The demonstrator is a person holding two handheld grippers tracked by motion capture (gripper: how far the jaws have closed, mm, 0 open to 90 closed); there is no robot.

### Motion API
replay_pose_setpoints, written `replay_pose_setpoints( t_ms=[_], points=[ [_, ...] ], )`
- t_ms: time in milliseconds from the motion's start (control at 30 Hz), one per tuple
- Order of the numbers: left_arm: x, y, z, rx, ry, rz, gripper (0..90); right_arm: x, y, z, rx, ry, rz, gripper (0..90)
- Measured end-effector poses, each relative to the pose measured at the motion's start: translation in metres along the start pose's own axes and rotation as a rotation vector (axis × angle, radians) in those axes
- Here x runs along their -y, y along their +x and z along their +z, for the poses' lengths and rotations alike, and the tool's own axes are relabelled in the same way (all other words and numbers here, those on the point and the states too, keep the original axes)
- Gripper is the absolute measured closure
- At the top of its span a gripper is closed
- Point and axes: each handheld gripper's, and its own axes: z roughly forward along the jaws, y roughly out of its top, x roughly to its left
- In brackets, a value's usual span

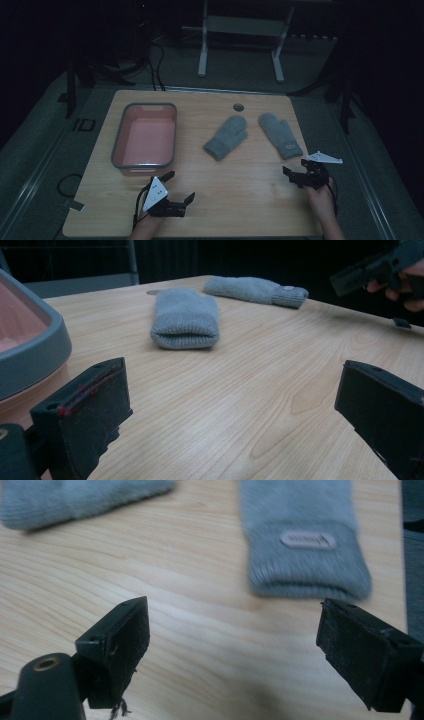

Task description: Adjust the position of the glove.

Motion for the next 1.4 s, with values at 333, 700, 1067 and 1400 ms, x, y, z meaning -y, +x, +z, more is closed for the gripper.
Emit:
replay_pose_setpoints(
  t_ms=[333,700,1067,1400],
  points=[
    [0.000,0.000,0.000,0.001,0.009,-0.001,1.6,-0.036,0.007,0.012,-0.064,-0.022,-0.069,13.5],
    [0.000,0.000,0.000,0.004,0.016,0.007,1.6,-0.067,0.025,0.036,-0.119,-0.014,-0.145,13.8],
    [-0.001,-0.001,0.001,0.005,0.023,0.011,1.6,-0.096,0.047,0.075,-0.184,0.015,-0.188,13.9],
    [-0.001,0.000,0.002,0.011,0.035,0.013,1.6,-0.116,0.074,0.119,-0.241,0.089,-0.290,17.8]
  ],
)
